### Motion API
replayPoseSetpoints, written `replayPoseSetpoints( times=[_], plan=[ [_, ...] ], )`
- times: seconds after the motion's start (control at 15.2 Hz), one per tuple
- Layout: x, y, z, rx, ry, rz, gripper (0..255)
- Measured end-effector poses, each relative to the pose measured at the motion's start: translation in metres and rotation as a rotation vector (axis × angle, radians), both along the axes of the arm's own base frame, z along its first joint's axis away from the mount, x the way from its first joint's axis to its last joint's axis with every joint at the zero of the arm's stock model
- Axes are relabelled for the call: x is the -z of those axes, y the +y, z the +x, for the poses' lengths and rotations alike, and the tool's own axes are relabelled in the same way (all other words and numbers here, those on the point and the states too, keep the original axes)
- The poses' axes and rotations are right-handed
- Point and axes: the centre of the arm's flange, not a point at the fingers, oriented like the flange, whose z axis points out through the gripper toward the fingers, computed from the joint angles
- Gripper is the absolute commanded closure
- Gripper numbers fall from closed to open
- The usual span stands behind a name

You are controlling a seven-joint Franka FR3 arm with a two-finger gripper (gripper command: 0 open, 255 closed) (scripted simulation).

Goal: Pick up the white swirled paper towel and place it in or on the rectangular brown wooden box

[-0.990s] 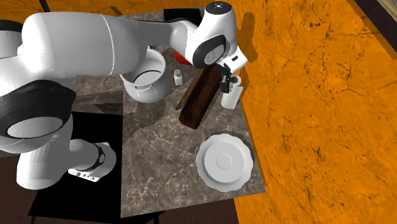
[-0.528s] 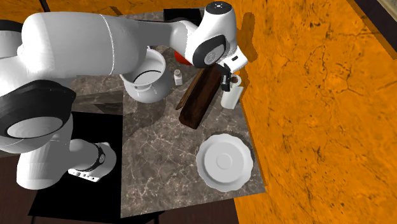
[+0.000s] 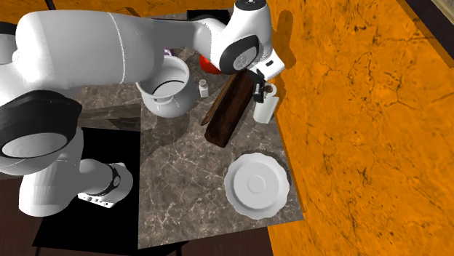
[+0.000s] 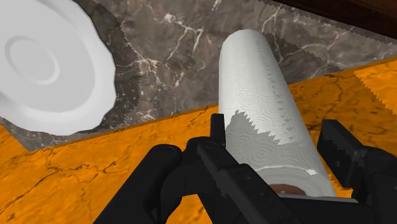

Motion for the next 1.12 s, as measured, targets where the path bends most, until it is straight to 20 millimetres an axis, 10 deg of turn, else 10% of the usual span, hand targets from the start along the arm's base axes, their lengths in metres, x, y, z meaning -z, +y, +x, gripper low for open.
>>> replayPoseSetpoints(
  times=[1.12],
  plan=[
    [-0.09, 0.0, 0.0, 0.0, 0.0, 0.0, 255]
  ],
)
